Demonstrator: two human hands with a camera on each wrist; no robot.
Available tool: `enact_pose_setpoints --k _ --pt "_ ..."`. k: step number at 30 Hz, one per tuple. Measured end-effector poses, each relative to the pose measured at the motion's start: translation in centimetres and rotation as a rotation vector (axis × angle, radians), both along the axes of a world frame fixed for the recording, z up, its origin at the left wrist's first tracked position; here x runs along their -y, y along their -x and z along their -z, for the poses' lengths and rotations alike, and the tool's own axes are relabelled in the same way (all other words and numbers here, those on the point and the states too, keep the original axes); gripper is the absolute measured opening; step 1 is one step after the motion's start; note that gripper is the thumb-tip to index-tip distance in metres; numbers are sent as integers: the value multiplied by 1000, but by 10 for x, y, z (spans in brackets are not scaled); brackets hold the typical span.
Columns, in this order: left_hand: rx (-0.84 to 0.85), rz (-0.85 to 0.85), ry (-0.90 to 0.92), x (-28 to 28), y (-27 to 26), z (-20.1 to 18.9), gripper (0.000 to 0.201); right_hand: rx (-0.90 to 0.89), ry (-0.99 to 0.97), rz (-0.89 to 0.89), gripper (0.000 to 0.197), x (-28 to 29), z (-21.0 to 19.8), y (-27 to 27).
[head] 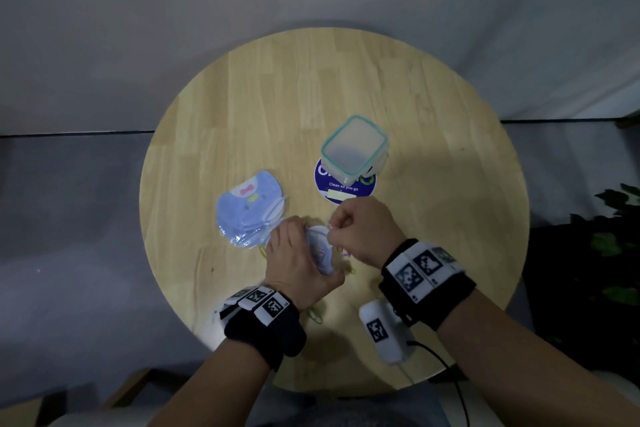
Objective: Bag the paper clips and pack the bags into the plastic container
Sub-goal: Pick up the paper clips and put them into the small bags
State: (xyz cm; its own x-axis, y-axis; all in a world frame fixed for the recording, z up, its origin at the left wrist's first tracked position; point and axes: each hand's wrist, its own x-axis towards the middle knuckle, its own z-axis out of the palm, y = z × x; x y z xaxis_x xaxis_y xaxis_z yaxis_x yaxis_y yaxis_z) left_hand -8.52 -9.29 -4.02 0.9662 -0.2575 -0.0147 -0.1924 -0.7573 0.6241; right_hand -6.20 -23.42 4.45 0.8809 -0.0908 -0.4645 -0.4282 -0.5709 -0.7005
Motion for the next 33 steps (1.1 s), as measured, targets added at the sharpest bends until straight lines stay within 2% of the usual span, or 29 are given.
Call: enact_pose_setpoints --k 2,3,6,12,15,17,20,22,24,26,29,31,33 --pt "30 13 21 4 -3 -3 68 -30 138 -191 6 -5 -5 -1" --pt "38 22 26 5 -4 -5 69 -44 170 -251 10 -6 -6 -1" --pt "41 42 29 7 -5 -7 74 -38 168 -250 12 -9 -9 -1" --pt "25 -11 79 8 -3 -11 79 59 -8 12 15 -11 -2 0" --pt "-7 -43 51 1 -4 -7 82 134 -183 314 18 0 10 5" --pt "-21 -84 39 -7 -6 -7 85 80 -158 376 18 13 24 12" --pt "-45 -117 34 -18 -9 -5 88 -147 152 54 17 25 55 30" --pt "-53 -124 29 -25 -9 -4 88 -261 255 -112 29 19 74 43" --pt "-71 -144 17 -33 -8 -4 88 -251 311 -190 32 8 86 51" --pt "-90 -165 15 -41 -6 -5 90 -190 349 -220 24 -4 90 50" --pt "-91 -180 3 -52 -2 -4 90 -105 360 -242 24 -16 94 43" --pt "-88 -178 -10 -55 1 -3 85 -42 342 -253 29 -23 95 35" --pt "-91 -175 -16 -57 2 -3 80 -16 301 -288 44 -29 92 27"
